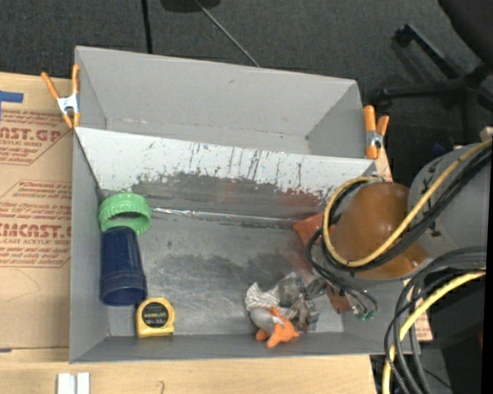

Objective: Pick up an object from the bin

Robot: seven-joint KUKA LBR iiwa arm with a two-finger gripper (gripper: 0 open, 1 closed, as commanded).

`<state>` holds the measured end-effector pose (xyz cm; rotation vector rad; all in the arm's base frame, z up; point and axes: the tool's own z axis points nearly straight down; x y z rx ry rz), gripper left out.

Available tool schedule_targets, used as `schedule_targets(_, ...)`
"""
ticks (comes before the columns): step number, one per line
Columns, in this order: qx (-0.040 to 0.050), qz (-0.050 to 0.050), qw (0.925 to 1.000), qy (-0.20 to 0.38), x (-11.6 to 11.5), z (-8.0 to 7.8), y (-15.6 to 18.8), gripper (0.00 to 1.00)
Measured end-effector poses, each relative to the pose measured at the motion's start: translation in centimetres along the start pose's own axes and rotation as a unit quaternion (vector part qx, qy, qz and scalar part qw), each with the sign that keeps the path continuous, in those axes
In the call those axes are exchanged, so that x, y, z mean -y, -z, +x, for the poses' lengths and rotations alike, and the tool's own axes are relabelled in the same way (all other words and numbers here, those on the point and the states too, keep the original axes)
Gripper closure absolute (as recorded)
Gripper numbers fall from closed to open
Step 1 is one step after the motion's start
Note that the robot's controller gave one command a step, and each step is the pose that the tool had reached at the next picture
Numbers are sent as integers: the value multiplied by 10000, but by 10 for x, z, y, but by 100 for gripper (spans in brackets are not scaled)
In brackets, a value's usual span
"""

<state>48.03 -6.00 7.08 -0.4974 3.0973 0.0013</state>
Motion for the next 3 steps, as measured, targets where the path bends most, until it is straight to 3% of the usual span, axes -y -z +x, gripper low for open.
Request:
schedule_targets(2,-53,-18,10000,0,-1,2,17,100)
schedule_targets(3,-27,-5,10000,-4,0,0,154,100)
